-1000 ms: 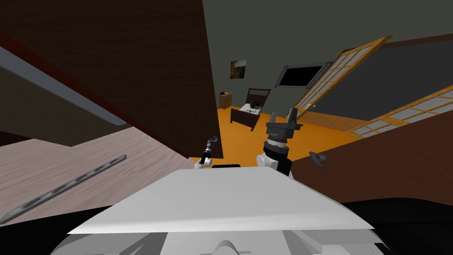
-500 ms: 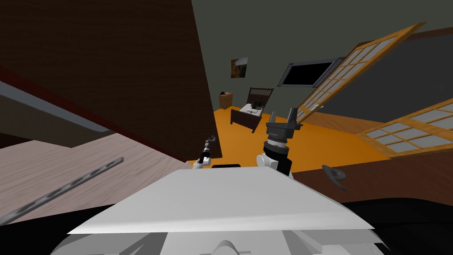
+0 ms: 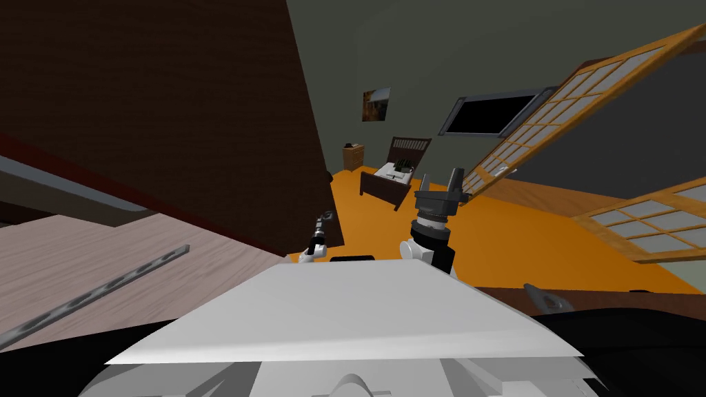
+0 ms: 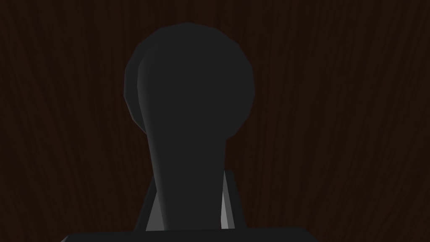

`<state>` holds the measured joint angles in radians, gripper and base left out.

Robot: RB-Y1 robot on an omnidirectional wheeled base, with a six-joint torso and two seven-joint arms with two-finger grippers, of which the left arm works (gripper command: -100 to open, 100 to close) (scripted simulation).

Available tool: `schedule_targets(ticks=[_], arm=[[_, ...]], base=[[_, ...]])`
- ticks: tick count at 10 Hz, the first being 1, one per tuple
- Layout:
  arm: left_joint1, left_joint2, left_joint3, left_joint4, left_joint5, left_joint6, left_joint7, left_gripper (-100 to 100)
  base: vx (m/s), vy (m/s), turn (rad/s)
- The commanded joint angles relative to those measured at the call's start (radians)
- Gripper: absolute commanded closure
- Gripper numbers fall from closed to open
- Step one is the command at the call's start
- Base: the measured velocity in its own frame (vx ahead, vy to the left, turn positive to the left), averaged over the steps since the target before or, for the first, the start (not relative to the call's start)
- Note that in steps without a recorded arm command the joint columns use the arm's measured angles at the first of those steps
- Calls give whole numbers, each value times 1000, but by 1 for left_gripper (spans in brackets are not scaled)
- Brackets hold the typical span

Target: Push the door open

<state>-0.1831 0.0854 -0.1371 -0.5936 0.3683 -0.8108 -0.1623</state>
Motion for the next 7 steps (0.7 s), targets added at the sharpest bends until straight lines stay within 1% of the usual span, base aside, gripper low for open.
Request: schedule_targets(ticks=[1,2,3,4,6,7], arm=[[4,13,28,-9,13,-6,-9,100],[4,13,28,-9,13,-6,-9,100],[4,13,28,-9,13,-6,-9,100],[3,15,51,-6,25,-9,-16,100],[3,16,68,-4,34,-10,-21,100],[3,16,68,-4,34,-10,-21,100]], base=[[175,-100,46],[120,-63,48],[53,-17,9],[123,-82,57],[176,-117,73],[114,-53,56]])
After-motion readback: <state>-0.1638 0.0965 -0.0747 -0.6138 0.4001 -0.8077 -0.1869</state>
